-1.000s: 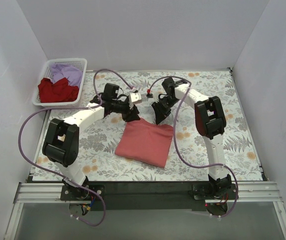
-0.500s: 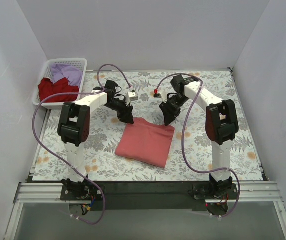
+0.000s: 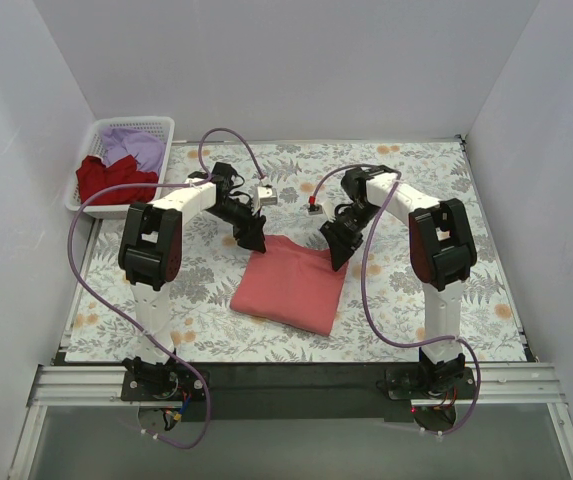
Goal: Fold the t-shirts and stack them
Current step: Fold the tshirt
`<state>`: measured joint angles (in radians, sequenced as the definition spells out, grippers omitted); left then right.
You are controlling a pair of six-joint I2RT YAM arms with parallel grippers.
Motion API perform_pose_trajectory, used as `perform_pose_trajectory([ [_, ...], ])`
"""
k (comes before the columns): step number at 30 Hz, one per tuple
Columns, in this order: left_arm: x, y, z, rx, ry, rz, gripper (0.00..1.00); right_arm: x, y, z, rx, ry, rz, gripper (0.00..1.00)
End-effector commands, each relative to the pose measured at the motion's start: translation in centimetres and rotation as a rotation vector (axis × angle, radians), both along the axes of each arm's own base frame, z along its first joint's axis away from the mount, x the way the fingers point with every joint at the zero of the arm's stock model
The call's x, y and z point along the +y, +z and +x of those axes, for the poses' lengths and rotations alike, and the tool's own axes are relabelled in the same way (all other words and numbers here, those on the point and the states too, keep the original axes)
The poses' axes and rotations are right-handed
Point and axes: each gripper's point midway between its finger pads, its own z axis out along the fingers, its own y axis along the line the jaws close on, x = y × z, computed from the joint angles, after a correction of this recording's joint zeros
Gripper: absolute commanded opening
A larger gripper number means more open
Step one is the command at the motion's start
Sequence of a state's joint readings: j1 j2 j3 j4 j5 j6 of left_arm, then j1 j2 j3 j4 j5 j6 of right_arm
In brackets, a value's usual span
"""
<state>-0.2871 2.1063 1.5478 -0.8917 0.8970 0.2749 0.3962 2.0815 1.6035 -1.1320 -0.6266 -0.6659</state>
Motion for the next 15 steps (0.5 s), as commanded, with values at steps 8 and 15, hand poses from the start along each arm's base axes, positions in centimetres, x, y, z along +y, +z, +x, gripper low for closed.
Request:
perform_pose_trajectory([
  [8,0.3,-0.3,0.4,-0.044,-0.015,0.021,0.5,-0.4,0.5,-1.6,0.014,0.038,0.009,0.43],
  [15,0.7,-1.4,0.4,-0.05,-0.009,0.04,0.49,-0.6,0.3,-2.0,0.021,0.039,0.001,0.38],
])
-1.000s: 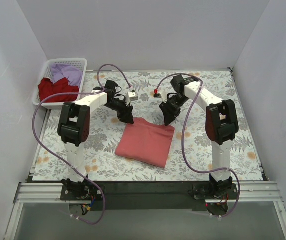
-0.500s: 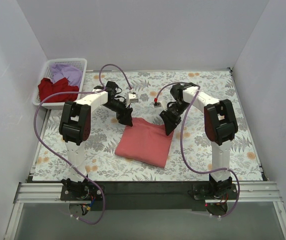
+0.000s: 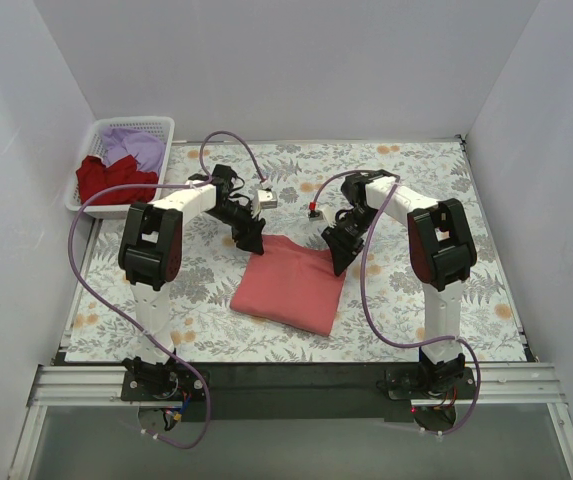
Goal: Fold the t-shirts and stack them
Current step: Fold the tshirt
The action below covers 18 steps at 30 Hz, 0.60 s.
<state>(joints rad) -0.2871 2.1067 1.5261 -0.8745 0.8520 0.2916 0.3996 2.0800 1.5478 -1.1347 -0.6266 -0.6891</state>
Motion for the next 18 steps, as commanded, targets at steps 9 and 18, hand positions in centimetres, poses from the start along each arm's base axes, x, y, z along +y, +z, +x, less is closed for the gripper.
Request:
perform_pose_trajectory([
  [9,-0.2,1.3,-0.1,-0.058,-0.028,-0.029,0.16,0.0,1.5,-0.2,-0.034,0.019,0.009,0.03],
  [18,-0.2,4.4,-1.3,-0.097,-0.019,-0.068,0.0,-0.1,2.6,-0.7,-0.044,0.009,0.022,0.01],
])
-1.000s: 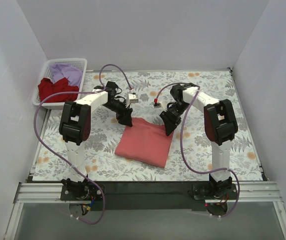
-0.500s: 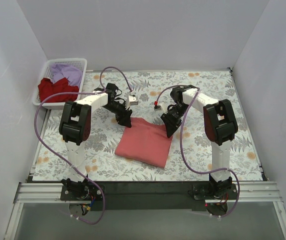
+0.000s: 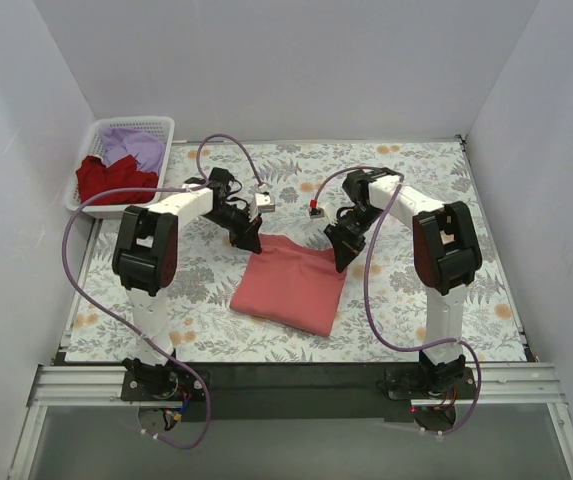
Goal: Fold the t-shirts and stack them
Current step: Fold the tshirt
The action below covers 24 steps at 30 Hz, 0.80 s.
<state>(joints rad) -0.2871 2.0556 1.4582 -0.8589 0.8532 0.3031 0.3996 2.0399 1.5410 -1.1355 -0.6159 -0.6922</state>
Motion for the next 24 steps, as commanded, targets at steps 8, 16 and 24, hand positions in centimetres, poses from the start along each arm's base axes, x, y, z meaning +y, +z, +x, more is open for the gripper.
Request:
perform_pose_trajectory([
  [8,-0.5,8.0,-0.5,-0.165,-0.013,-0.102,0.0,-0.3,4.3,-0.7,-0.078,0.005,0.029,0.01],
  [16,-0.5,5.5,5.3,-0.176,0.079,-0.083,0.0,-1.5,2.5,5.5,-0.174,0.008,-0.037,0.01],
  [24,-1.2,0.0,10.0,-0.124,0.153,-0.055,0.0,-2.6,-4.4,9.8,-0.133,-0.023,-0.11,0.01],
])
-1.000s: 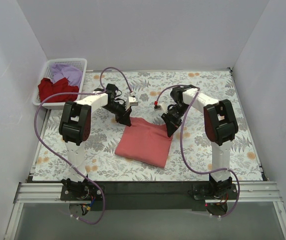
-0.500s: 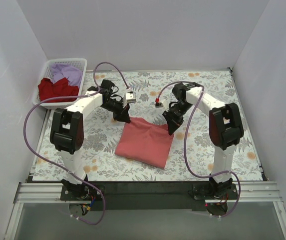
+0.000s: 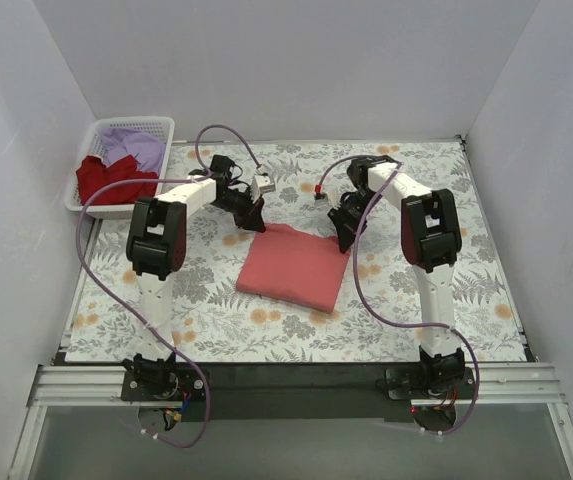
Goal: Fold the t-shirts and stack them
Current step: Fold the tshirt
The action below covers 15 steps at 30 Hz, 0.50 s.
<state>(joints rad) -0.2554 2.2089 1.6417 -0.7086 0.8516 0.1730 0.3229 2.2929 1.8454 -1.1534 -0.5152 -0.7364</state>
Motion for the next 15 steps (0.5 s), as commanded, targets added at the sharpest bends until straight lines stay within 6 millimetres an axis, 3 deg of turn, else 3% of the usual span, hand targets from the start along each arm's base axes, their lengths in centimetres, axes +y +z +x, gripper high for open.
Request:
perform_pose_trajectory([
  [1,-0.3,0.2,2.7,-0.036,0.042,-0.009,0.0,-1.2,-1.4,1.8,-0.045,0.0,-0.051,0.01],
  [3,-0.4,0.0,2.5,-0.017,0.048,-0.009,0.0,-1.4,-1.7,2.7,-0.073,-0.006,-0.061,0.01],
  [6,-0.2,-0.4,0.7,0.027,0.04,0.002,0.0,-1.6,-1.8,3.1,-0.086,-0.003,-0.071,0.01],
  [9,-0.2,0.6,-0.9,0.052,0.049,-0.005,0.0,-2.0,-1.9,3.5,-0.124,0.014,-0.087,0.01],
  [12,-0.5,2.4,-0.9,0.063,0.078,-0.033,0.0,-2.7,-1.4,5.1,-0.21,0.006,-0.114,0.01],
  [15,-0.8,2.7,-0.1,0.096,0.133,-0.037,0.0,-2.7,-0.8,6.7,-0.268,-0.009,-0.133,0.01],
])
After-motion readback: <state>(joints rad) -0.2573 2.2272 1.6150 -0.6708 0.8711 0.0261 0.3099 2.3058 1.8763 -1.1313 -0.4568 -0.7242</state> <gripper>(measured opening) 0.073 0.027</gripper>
